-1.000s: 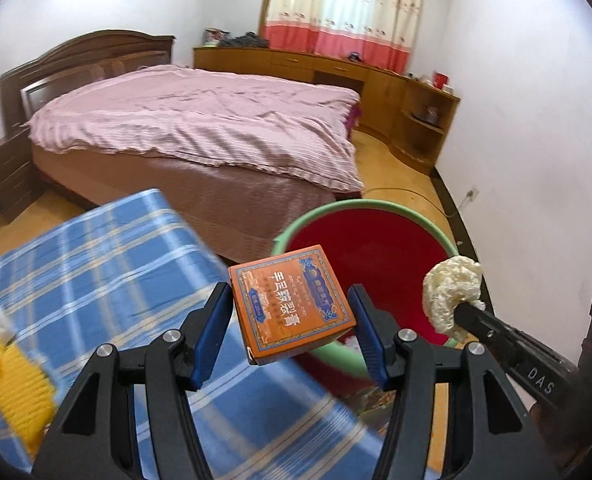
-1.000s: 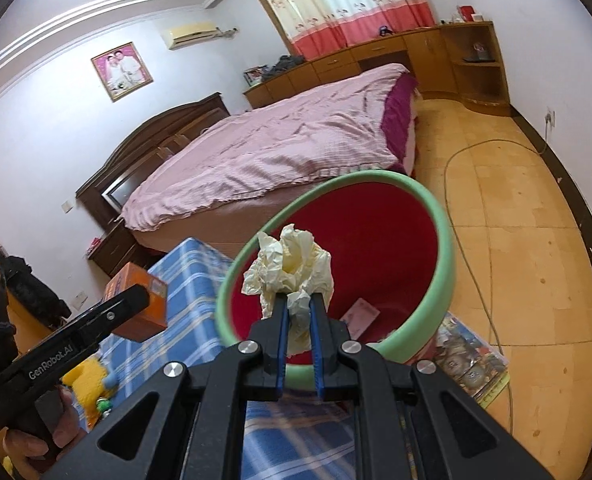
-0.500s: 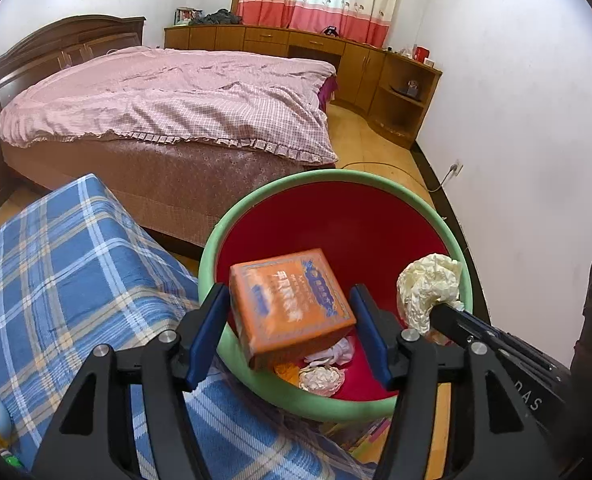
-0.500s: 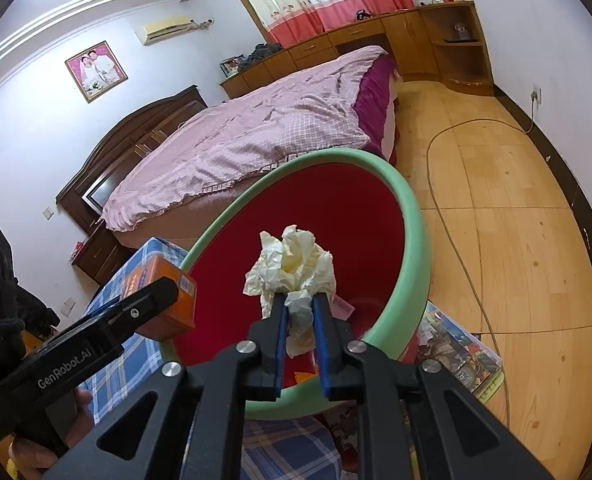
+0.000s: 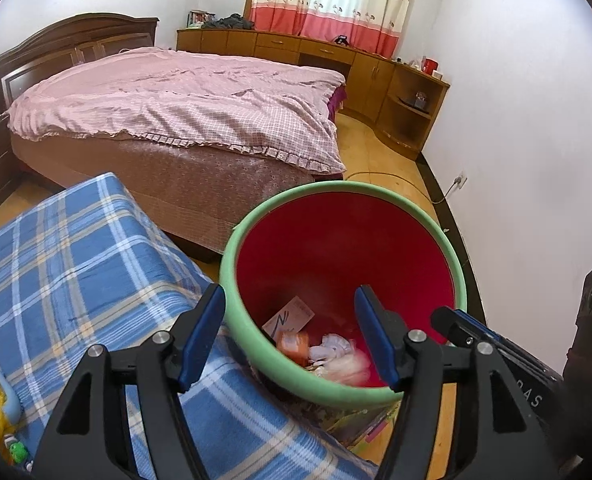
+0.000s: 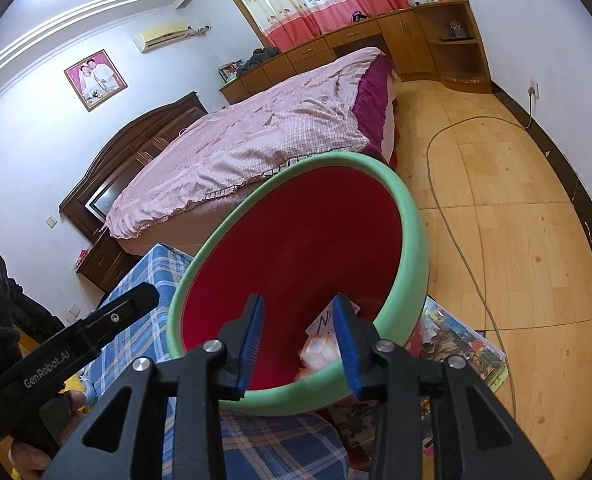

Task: Collect trash
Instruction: 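Move both open tools back over the yellow foam nets on the table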

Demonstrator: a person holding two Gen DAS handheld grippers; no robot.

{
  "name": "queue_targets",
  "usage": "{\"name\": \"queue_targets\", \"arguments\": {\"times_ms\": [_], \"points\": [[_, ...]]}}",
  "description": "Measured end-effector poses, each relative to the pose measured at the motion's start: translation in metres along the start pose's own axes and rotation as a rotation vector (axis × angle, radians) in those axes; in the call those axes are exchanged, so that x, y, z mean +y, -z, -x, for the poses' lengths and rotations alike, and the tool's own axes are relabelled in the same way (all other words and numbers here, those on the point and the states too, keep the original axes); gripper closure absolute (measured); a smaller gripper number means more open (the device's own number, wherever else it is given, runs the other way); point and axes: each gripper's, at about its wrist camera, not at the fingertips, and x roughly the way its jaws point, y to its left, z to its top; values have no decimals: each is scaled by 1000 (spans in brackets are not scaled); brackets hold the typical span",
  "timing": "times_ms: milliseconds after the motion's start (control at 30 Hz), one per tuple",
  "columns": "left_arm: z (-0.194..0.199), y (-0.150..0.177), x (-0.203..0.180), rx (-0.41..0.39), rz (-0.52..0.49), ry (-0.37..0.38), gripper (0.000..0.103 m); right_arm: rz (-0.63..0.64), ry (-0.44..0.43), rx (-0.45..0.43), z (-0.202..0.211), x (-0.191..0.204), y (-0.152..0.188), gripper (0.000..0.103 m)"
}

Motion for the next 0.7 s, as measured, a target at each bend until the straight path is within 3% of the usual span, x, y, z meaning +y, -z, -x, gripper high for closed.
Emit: {"name": "queue_targets", "arguments": {"times_ms": [367, 700], "points": [[39, 12, 24, -23, 50, -52, 36, 14, -3, -20, 27, 21, 5, 55], [82, 24, 52, -62, 93, -116, 36, 59, -57, -22, 48, 56, 15, 48]]}}
